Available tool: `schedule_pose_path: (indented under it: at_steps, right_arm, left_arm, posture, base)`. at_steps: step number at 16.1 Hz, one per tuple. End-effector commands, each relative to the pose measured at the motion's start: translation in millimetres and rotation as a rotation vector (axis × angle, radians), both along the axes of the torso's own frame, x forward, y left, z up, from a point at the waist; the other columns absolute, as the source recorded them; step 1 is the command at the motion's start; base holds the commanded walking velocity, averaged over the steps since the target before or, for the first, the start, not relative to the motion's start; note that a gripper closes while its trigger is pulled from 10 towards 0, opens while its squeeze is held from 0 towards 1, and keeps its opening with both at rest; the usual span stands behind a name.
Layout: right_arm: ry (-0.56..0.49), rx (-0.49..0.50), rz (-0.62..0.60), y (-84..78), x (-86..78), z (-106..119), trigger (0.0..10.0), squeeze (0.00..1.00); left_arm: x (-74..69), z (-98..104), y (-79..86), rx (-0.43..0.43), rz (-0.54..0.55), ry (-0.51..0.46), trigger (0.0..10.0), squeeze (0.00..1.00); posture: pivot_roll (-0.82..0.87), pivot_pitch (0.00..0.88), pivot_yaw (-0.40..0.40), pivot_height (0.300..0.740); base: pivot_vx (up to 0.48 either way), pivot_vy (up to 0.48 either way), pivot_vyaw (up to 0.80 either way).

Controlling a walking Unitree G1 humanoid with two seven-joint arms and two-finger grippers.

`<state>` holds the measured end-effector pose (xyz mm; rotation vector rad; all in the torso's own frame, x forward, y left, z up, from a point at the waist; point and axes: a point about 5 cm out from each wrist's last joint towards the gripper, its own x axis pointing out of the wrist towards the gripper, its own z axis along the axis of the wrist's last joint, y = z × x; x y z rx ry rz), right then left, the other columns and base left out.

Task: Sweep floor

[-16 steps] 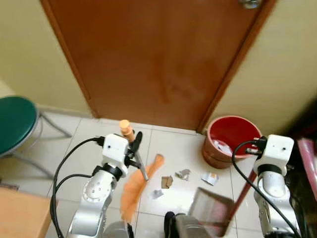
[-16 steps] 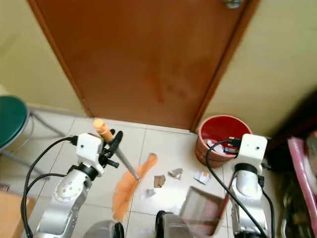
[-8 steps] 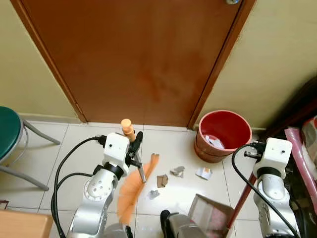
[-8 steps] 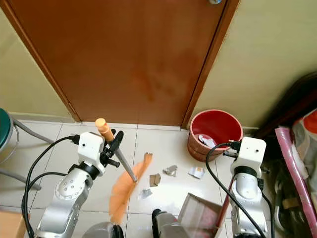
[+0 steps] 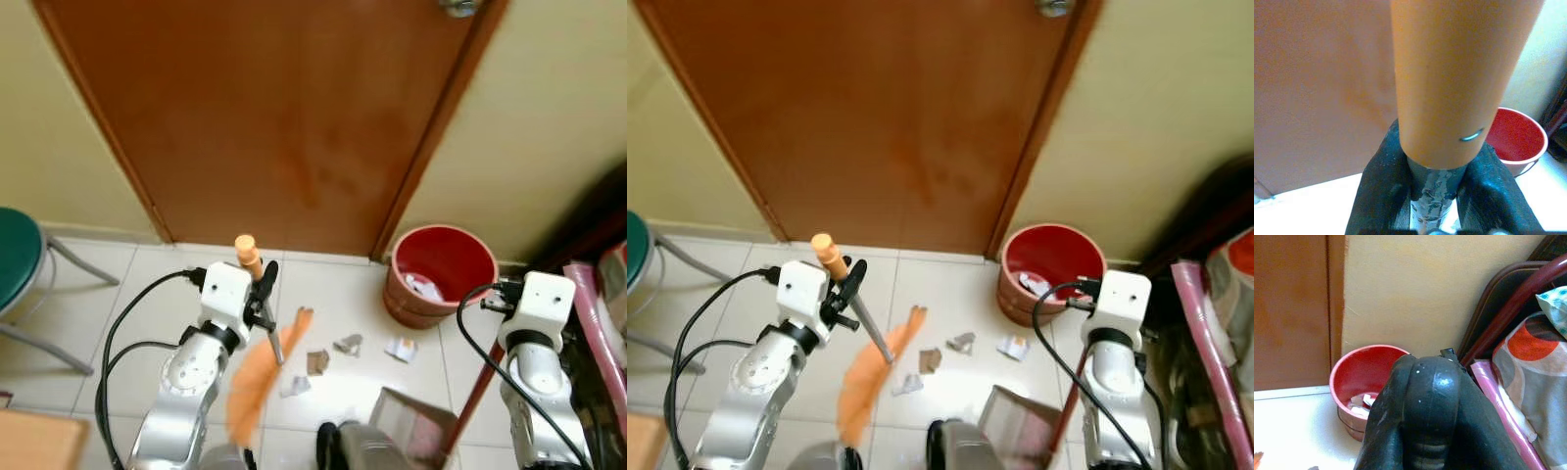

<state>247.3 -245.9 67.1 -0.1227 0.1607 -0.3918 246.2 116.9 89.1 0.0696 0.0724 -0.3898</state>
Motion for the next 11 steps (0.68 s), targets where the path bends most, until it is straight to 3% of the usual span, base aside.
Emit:
schedule_pose_path:
  at_steps: [1, 3, 7, 11]
  right_arm:
    - [-0.014, 0.009, -0.003, -1.2, 1.1, 2, 10.0, 0.0]
    - [-0.059, 0.085, 0.041, 7.0, 3.5, 5, 10.0, 0.0]
    - [-0.091, 0.098, 0.129, 23.8, 10.0, 8, 10.0, 0.0]
    - [-0.086, 0.115, 0.147, 26.8, 12.7, 4, 10.0, 0.0]
  left_arm:
    - [-5.3, -8, 4.1, 0.013, 0.014, 0.047, 10.0, 0.0]
    - [-9.0, -10, 11.0, 0.023, 0.029, 0.054, 10.0, 0.0]
    - [-16.6, -13, 27.6, 0.05, 0.077, 0.068, 10.0, 0.0]
    - [-29.0, -18, 44.7, 0.081, 0.197, 0.085, 10.0, 0.0]
  posture:
    - [0.0, 0.123, -0.045, 0.74]
    - [0.01, 0.115, -0.038, 0.74]
    - [0.03, 0.09, -0.033, 0.74]
    - [0.05, 0.067, -0.041, 0.74]
  base:
    - [0.0, -0.409, 0.0]
    - [0.0, -0.414, 0.0]
    - [0.0, -0.396, 0.0]
    - [0.0, 0.0, 0.0]
